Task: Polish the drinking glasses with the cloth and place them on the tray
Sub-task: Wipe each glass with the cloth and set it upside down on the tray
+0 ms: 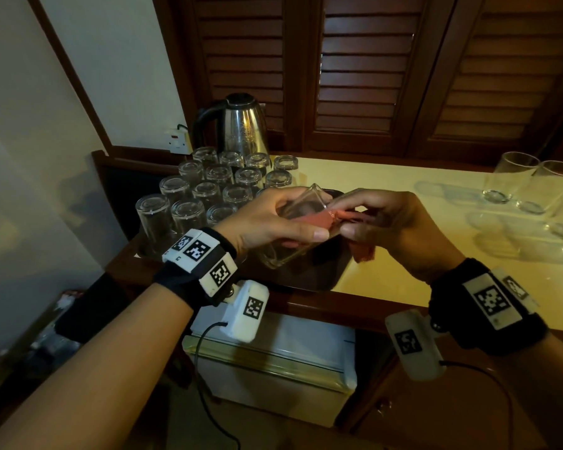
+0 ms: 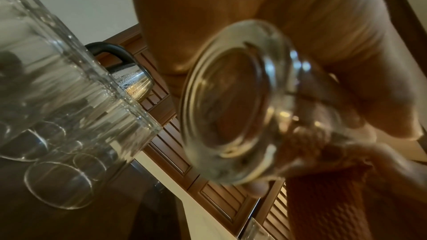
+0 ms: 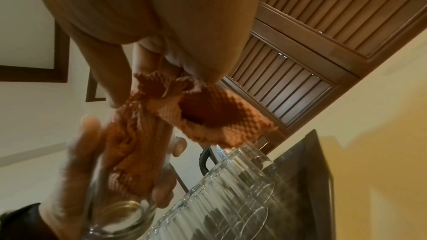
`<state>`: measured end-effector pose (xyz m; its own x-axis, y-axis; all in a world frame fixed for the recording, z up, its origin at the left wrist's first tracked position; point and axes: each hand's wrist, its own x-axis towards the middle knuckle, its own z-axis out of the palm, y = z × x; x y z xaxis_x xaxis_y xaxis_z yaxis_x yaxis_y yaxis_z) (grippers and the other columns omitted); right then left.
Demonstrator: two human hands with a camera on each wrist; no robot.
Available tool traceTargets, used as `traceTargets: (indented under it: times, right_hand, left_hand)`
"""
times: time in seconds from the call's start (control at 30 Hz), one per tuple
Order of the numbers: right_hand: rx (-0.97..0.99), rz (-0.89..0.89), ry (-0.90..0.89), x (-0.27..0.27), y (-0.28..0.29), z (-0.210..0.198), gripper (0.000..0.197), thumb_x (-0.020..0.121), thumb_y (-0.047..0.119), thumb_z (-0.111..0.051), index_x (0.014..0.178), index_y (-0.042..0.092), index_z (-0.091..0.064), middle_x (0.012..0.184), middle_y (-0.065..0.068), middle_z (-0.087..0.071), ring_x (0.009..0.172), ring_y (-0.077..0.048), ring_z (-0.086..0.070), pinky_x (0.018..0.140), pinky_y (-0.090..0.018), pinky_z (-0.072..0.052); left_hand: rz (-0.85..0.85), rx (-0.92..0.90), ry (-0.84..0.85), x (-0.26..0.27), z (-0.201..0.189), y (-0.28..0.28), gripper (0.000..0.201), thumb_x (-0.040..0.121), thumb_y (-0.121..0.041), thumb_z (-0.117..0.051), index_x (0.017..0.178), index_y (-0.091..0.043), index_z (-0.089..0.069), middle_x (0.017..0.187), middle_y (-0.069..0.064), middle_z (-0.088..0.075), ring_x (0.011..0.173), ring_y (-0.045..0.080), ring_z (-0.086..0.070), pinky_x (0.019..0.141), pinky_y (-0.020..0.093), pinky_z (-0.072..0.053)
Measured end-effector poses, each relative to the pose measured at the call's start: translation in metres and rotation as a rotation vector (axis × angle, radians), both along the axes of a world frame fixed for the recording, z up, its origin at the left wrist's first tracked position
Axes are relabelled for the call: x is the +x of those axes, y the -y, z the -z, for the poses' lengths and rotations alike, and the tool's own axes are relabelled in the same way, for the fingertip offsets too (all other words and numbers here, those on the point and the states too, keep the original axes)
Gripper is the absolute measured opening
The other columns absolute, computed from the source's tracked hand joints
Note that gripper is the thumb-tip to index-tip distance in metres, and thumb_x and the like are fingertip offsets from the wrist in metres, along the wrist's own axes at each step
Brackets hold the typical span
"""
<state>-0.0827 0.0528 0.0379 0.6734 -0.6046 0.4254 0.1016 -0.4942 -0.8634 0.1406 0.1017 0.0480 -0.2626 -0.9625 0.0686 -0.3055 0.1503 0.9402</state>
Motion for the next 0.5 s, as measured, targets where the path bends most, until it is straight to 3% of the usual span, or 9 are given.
traceTargets:
  times: [0.1,0.23,0.33,0.43,0.5]
  right_hand:
    - [0.035,0.038,0.092,-0.001,-0.001,0.003,0.018,0.086,0.01,-0.069,0.103,0.01,-0.073,0.104,-0.012,-0.073,0.1,-0.026,-0.07,0.085,-0.032,-0.058]
    - [-0.039,0.149,0.084,0.007,-0.005,0.001,0.021,0.091,-0.004,-0.063,0.101,0.011,-0.074,0.093,-0.003,-0.076,0.085,-0.011,-0.071,0.075,-0.02,-0.056]
    - [-0.021,-0.003,0.058,0.014,-0.011,0.003,0.025,0.092,-0.007,-0.058,0.11,0.006,-0.069,0.101,-0.006,-0.07,0.071,0.001,-0.066,0.062,-0.009,-0.048]
    - [-0.191,-0.086,-0.057,0.018,-0.006,0.011,0.028,0.085,-0.001,-0.067,0.113,-0.001,-0.067,0.109,-0.004,-0.067,0.097,-0.002,-0.066,0.081,-0.012,-0.049]
    - [-0.262,-0.005,-0.091,0.023,-0.003,0.017,0.027,0.081,0.006,-0.075,0.107,0.003,-0.068,0.107,0.002,-0.068,0.102,-0.002,-0.064,0.086,-0.013,-0.048]
  left_hand:
    - [0.02,0.018,0.003,0.002,0.003,0.001,0.066,0.057,-0.048,-0.077,0.12,-0.034,-0.061,0.106,-0.015,-0.069,0.094,0.002,-0.068,0.075,0.017,-0.052]
    - [0.022,0.028,-0.038,0.001,0.006,0.0,0.071,0.05,-0.059,-0.087,0.114,-0.038,-0.065,0.099,-0.017,-0.072,0.093,0.008,-0.07,0.075,0.02,-0.054]
    - [-0.003,-0.012,-0.055,0.001,0.005,0.002,0.085,0.051,-0.068,-0.084,0.122,-0.027,-0.064,0.112,-0.005,-0.073,0.107,0.014,-0.068,0.087,0.022,-0.051]
    - [-0.013,0.003,-0.092,0.004,0.005,0.003,0.088,0.049,-0.068,-0.085,0.122,-0.025,-0.064,0.116,-0.001,-0.073,0.111,0.016,-0.068,0.088,0.023,-0.052]
    - [-0.005,0.034,-0.106,0.004,0.004,0.004,0.087,0.048,-0.067,-0.087,0.12,-0.024,-0.065,0.112,-0.003,-0.073,0.109,0.016,-0.069,0.086,0.024,-0.054]
